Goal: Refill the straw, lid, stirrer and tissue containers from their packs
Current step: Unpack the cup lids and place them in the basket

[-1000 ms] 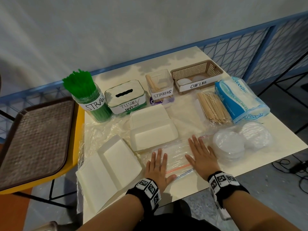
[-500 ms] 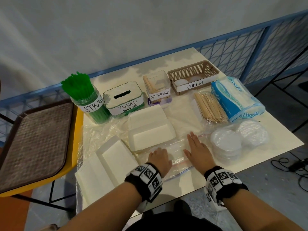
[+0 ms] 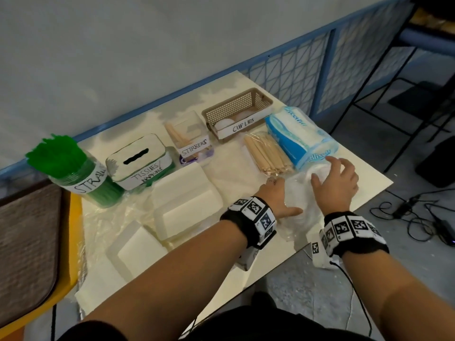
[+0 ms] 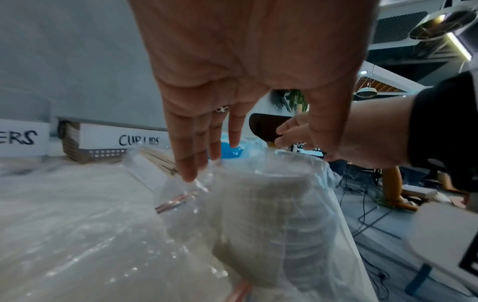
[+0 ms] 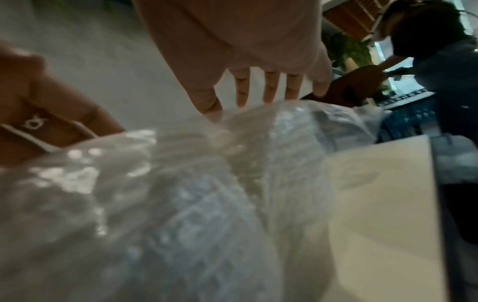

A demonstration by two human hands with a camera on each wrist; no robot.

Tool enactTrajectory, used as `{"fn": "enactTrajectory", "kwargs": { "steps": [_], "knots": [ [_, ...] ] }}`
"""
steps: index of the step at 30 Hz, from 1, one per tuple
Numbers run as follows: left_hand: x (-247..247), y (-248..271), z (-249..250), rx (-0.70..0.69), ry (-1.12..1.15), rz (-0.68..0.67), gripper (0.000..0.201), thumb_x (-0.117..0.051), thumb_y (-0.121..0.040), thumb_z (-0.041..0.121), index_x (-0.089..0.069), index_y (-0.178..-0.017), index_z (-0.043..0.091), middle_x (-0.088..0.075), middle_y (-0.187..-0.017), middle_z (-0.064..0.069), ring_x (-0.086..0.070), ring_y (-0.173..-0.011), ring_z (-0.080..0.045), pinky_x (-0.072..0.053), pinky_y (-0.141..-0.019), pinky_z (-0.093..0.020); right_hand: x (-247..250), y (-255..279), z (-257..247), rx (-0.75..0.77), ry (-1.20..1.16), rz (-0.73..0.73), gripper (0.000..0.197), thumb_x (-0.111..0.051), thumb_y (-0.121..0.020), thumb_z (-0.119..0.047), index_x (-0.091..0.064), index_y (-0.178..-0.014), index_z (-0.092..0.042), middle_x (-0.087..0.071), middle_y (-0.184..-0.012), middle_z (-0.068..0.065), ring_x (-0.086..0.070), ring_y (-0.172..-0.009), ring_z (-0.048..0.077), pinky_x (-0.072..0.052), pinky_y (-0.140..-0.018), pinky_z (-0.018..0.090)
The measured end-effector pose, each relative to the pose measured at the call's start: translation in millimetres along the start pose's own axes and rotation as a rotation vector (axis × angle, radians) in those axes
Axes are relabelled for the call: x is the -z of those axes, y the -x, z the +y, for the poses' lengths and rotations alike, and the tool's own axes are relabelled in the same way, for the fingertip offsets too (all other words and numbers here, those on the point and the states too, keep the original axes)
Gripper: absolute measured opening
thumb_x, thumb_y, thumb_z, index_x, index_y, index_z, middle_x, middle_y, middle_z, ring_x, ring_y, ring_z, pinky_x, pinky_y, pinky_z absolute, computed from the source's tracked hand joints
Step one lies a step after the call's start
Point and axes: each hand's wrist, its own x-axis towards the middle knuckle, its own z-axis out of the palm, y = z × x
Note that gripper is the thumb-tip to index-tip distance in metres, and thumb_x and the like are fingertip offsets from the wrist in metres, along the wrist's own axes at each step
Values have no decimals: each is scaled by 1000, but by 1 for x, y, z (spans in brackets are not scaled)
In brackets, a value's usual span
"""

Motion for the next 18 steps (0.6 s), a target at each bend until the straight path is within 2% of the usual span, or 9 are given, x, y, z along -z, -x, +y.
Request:
{"fn": "enactTrajectory", "kwargs": {
  "steps": [5,8,11,14,16,18],
  "knots": [
    [-19,-18,12,87,-70,-51,107,-77,-68,46,-12,-145,9,-27,-144,-18,-35,-130,-34,-34,-107,-43,0,-7,21,-294,-231,-189,75,-60,-86,-41,-24,-144,-11,-29,-146,20,-33,-131,39,-31,-105,46],
    [-23,-25,16,114,-98,-61,112,-79,-67,43,-8,-146,10,-25,-144,-19,-31,-131,-35,-32,-108,-43,4,-9,26,-354,-310,-273,78,-57,-86,-49,-21,-145,-12,-39,-142,19,-41,-127,38,-35,-103,41],
    [-21,-27,15,99,-90,-56,105,-79,-67,39,-13,-144,15,-29,-142,-18,-34,-128,-35,-34,-105,-43,12,-14,27,-341,-338,-301,70,-51,-87,-54,-32,-140,-12,-49,-135,16,-46,-123,34,-36,-101,39],
    [-8,-21,7,55,51,-64,101,-80,-65,37,-19,-144,21,-37,-139,-14,-40,-126,-31,-38,-104,-39,27,-20,24,-331,-424,-289,61,-39,-90,-59,-53,-122,-10,-58,-122,13,-52,-113,31,-39,-97,38],
    [5,-13,0,2,191,-58,94,-81,-65,31,-26,-141,22,-44,-137,-8,-45,-124,-25,-39,-104,-33,37,-22,15,-342,-535,-288,59,-33,-91,-60,-61,-105,-10,-62,-111,12,-54,-102,27,-42,-93,37],
    [22,-3,-9,-47,312,-45,88,-79,-69,22,-29,-141,21,-44,-139,-1,-43,-125,-17,-34,-103,-24,45,-23,2,-344,-717,-297,54,-33,-92,-59,-62,-103,-15,-63,-107,7,-57,-100,23,-48,-88,36]
  ]
}}
